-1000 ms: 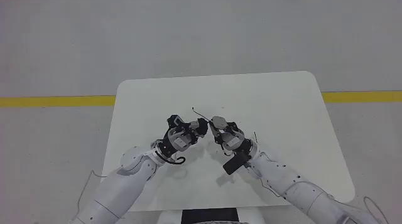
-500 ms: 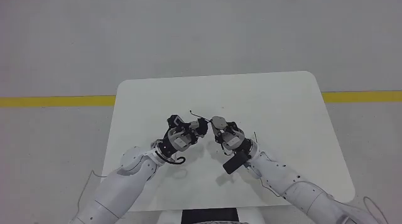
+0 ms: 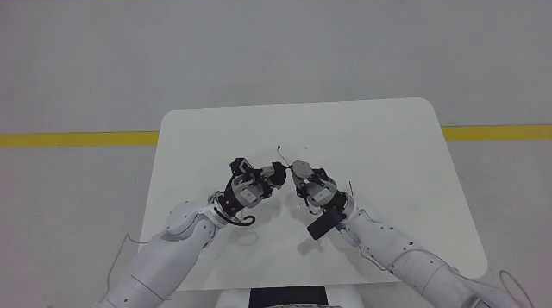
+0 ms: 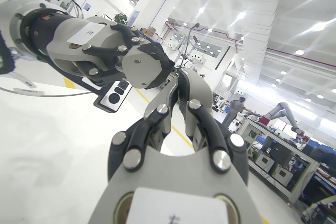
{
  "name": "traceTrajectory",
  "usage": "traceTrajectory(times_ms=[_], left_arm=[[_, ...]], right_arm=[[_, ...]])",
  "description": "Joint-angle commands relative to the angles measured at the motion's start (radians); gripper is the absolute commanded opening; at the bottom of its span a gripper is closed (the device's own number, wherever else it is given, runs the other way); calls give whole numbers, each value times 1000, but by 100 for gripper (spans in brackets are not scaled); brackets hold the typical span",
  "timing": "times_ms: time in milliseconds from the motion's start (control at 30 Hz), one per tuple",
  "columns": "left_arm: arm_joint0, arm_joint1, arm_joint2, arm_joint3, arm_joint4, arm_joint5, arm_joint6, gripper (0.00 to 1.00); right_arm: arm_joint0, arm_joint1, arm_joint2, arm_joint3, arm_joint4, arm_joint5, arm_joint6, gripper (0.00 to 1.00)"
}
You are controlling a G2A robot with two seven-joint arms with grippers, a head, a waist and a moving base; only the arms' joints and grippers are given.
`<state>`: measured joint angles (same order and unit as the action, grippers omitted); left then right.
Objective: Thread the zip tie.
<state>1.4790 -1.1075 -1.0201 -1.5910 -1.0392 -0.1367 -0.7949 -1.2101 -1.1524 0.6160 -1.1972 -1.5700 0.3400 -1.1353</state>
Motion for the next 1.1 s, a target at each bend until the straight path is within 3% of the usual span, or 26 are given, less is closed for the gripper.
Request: traceTrajectory(times_ms=[0, 667, 1067], left_arm=[[0, -1, 1, -5, 3, 2, 2, 0], [0, -6, -7, -26, -4, -4, -12, 0], [22, -3, -31, -52, -3, -21, -25, 0]], right_arm=[[-2, 3, 2, 2, 0, 0, -2, 0], [2, 43, -17, 16, 0, 0, 35, 0], [4, 63, -32, 3, 0, 0, 74, 0]])
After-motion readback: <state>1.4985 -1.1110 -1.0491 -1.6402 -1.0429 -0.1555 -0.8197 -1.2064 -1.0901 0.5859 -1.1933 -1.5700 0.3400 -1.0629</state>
